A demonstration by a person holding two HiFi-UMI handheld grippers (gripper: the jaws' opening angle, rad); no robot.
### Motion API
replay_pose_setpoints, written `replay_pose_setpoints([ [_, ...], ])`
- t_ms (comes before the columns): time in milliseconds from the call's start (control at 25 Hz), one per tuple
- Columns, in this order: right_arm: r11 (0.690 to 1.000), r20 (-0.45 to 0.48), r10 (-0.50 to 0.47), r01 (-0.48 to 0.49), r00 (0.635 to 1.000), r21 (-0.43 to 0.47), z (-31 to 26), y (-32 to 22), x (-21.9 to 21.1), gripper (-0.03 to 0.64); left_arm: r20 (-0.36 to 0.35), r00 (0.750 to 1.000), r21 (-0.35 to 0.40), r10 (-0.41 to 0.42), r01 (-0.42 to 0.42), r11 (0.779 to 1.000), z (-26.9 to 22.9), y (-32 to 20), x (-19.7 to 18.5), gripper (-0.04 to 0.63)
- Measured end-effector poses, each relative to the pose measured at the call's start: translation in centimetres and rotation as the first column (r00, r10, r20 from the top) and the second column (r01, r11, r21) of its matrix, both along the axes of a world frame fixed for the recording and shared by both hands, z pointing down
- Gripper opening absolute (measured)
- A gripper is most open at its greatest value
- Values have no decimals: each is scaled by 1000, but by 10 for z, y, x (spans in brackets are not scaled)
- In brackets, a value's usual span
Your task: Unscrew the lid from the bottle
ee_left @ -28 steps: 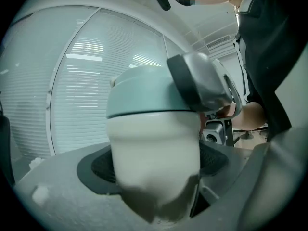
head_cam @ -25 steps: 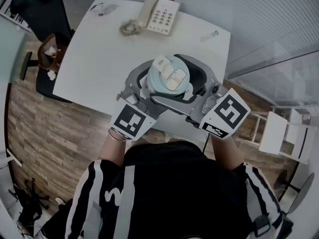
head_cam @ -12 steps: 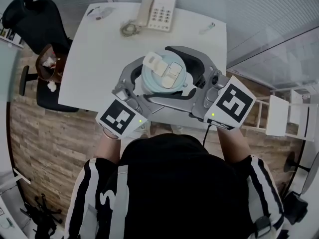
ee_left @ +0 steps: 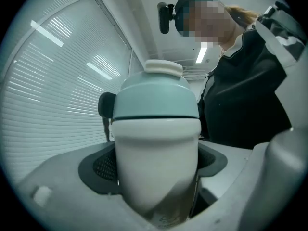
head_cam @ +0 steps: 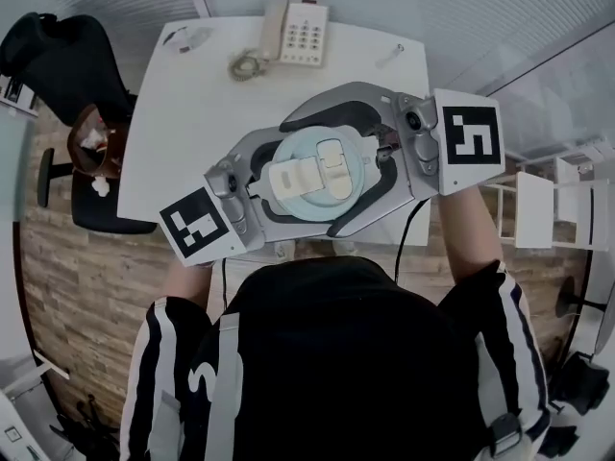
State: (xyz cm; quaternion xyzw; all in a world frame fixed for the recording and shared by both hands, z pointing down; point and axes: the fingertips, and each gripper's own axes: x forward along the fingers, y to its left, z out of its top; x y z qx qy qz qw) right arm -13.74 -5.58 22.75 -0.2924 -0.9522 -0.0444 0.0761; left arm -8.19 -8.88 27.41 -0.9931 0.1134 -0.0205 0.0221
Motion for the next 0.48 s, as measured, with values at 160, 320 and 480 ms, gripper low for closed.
replay_pose_setpoints([
  [160, 969, -30, -246, 246, 969, -21, -5, 16, 5, 451, -24, 988, -14, 152, -152, 988, -6, 18, 3, 437],
  [320, 967, 50, -230, 234, 972, -100, -23, 9, -4, 466, -88, 985, -18, 151, -153, 988, -11, 14, -2, 437],
  [480, 989, 174, 147, -146, 974, -19, -44, -17, -8, 465, -155, 986, -39, -63, 58, 998, -16, -11, -19, 437],
])
